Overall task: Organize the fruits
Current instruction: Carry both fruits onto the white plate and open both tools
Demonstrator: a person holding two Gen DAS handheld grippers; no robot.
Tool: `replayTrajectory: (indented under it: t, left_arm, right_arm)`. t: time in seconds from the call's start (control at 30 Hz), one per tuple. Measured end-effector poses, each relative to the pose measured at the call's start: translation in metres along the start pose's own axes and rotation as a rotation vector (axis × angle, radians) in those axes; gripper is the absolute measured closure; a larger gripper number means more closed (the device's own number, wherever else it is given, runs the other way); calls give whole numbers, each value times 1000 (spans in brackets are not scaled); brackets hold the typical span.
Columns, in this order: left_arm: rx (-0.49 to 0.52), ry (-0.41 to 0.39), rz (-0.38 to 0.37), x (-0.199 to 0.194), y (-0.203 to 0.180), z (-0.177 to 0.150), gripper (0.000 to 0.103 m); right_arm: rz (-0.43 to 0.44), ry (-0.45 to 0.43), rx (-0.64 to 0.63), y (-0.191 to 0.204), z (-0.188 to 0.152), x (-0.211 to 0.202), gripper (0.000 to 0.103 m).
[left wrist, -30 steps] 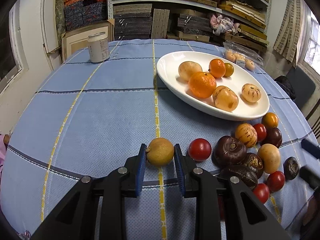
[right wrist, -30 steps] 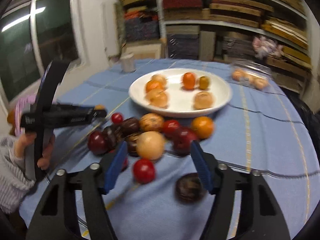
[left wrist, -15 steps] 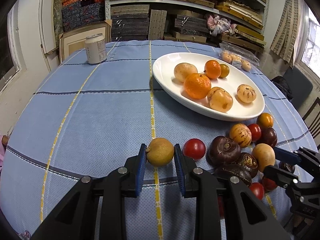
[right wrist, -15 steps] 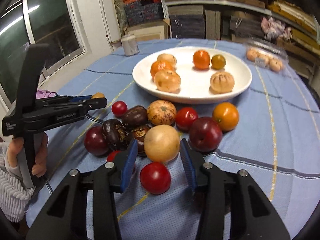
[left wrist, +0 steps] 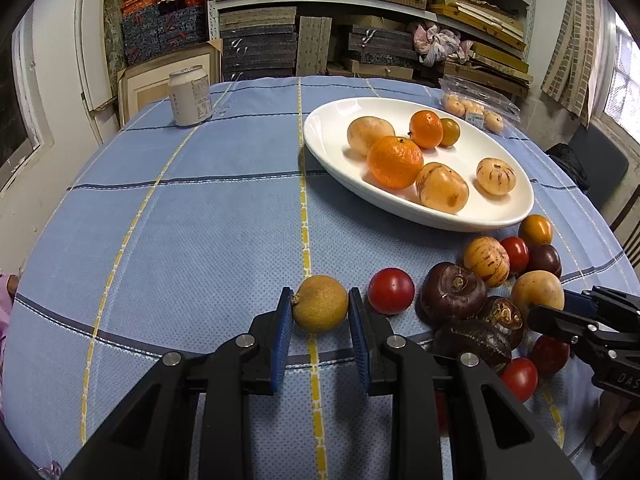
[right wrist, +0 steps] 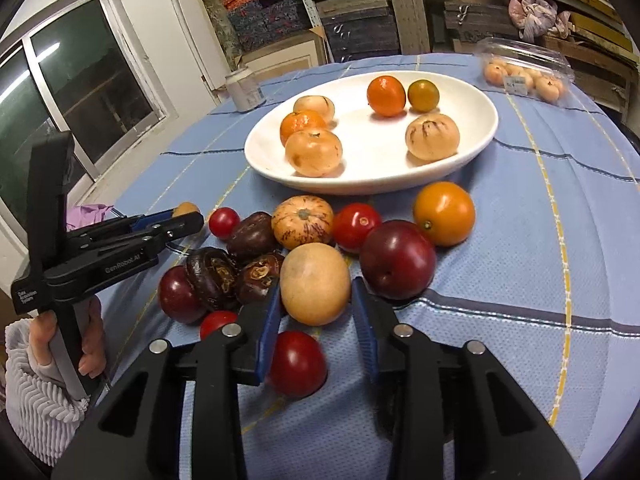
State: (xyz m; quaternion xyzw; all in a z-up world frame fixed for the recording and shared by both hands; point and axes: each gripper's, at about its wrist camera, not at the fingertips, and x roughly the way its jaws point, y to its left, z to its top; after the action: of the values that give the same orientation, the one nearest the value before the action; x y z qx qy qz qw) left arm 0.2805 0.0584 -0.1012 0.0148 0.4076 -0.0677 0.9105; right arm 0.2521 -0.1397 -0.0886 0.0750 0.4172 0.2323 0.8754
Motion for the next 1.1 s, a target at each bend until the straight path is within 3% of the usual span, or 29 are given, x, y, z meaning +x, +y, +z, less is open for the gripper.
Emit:
replayTrajectory:
  t: [0.27, 0.5, 0.67, 0.9, 0.97, 1.03, 1.1]
  left_arm:
    - [-37, -88, -20, -21, 1, 16, 75]
    - [-38, -145, -31, -22, -17, 86, 75]
    - [-61, -104, -27, 18, -22, 112, 75]
    - [-102, -22, -41, 68, -7, 118, 75]
    - [-113, -5, -78, 74, -4, 117, 75]
    - [-117, 4, -91, 76, -3, 115, 74]
    - [-121, -14, -96, 71, -2, 114, 68]
  right_arm:
    - [7, -104, 32, -4, 5, -33, 70]
    - [-2, -235, 77, -21, 87, -60, 70]
    - [-19, -198, 75, -30, 124, -24, 70]
    - [-40, -129, 73, -39, 129, 31, 69]
    - [-53, -143, 78, -42, 125, 32, 65]
    - [-31, -158, 110, -47, 124, 28, 47]
    - [-19, -190, 127, -47, 121, 17, 46]
